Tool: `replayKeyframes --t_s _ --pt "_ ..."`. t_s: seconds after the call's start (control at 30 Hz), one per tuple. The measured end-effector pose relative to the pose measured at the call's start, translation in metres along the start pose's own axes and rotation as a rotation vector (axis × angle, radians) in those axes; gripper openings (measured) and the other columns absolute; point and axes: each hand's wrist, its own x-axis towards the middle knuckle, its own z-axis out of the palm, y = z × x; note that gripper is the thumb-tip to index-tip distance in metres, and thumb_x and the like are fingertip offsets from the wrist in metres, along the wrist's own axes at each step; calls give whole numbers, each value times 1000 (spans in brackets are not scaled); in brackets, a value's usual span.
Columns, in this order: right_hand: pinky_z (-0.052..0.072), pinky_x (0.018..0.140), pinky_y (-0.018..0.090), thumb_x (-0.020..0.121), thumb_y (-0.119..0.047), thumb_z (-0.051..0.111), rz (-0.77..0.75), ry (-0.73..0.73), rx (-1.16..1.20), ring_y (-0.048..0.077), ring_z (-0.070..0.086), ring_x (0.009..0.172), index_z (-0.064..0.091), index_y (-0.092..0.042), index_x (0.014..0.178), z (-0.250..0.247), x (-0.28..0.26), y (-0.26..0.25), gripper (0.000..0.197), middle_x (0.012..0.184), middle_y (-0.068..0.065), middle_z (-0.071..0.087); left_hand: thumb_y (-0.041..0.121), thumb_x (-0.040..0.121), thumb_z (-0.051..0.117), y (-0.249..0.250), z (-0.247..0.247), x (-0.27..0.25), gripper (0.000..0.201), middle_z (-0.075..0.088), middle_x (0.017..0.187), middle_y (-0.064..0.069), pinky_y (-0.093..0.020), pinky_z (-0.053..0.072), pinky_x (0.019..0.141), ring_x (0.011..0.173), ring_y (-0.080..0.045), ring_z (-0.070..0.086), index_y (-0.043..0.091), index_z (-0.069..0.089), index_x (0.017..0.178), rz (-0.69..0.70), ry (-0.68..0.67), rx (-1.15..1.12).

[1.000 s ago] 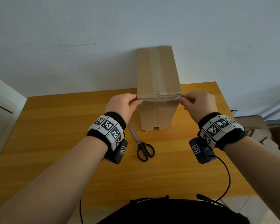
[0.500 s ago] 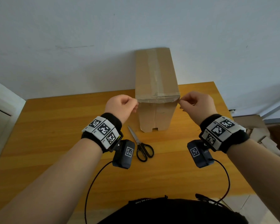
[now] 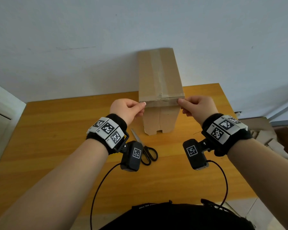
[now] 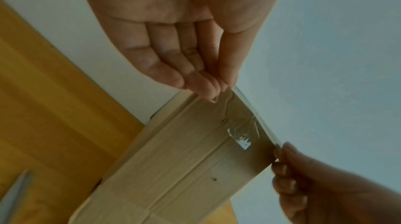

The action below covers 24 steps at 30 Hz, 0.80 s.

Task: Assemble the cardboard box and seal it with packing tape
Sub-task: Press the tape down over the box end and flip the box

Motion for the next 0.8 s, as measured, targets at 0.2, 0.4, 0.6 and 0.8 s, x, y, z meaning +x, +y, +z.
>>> replayKeyframes --t_s 0.2,0.4,0.6,0.8 --pt "46 60 22 86 -32 61 -55 59 -90 9 54 57 63 -22 67 0 -1 2 22 64 -1 62 40 88 55 -1 2 0 29 66 68 7 -22 40 70 70 -6 61 19 67 72 153 59 297" --pt "43 58 23 78 -43 68 -60 159 -189 10 51 61 59 -16 72 -3 0 2 29 66 -3 57 55 82 54 2 -4 -1 35 64 89 7 -26 48 73 84 -11 59 23 62 93 148 70 510" --pt "46 85 27 80 -39 66 -358 235 -330 13 52 101 65 -20 104 1 4 -10 31 110 -2 55 33 95 41 21 -3 2 44 39 144 0 -29 26 108 133 -16 35 21 39 138 495 65 719" --pt "35 103 37 81 -37 66 -484 155 -501 23 39 123 69 -17 108 16 8 -18 34 125 4 55 33 97 36 22 13 14 43 30 150 -1 -32 15 114 141 -18 20 21 38 138 535 -103 792"
